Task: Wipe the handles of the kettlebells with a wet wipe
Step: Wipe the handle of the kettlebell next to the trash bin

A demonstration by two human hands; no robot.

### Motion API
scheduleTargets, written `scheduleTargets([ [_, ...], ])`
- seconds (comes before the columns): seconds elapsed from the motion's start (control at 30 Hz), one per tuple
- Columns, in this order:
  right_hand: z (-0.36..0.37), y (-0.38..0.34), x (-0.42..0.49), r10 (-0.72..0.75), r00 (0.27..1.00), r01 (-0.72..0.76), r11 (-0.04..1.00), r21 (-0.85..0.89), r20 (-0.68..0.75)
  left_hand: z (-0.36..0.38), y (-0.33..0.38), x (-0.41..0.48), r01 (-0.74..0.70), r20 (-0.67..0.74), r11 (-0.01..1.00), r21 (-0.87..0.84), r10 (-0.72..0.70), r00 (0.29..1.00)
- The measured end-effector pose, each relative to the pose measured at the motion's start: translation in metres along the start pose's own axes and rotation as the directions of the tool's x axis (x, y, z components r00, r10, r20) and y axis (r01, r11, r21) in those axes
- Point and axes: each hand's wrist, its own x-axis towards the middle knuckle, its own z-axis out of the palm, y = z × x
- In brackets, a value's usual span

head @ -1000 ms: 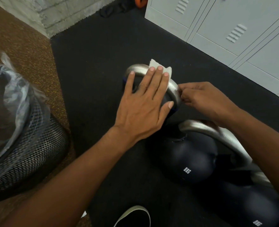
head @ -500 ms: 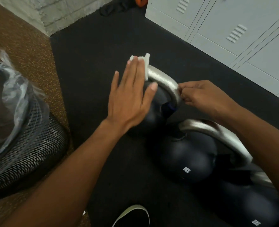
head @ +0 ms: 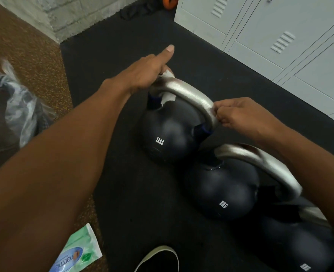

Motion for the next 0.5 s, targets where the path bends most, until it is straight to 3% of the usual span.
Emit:
scheduleTargets([
  [0.13,-0.001,0.000,-0.002,-0.010,1.000,0.010,1.000,-0.007,0.022,0.003,-0.002,0.001,-0.020,0.027,0.999,-0.043,0.021,0.999],
  [0.23,-0.001,0.000,-0.002,-0.004,1.000,0.005,1.000,-0.019,0.026,0.009,-0.007,-0.014,-0.092,-0.164,0.996,0.013,0.093,0.982],
  [0.4,0.000,0.001,0.000,-0.006,1.000,0.006,1.000,-0.002,0.003,0.029,-0.008,-0.046,-0.187,-0.373,0.922,0.339,0.314,0.873],
  [0.5,0.000,0.001,0.000,-0.003,1.000,0.003,1.000,-0.009,-0.003,0.047,-0.014,-0.064,-0.262,-0.454,0.888,0.377,0.424,0.784],
])
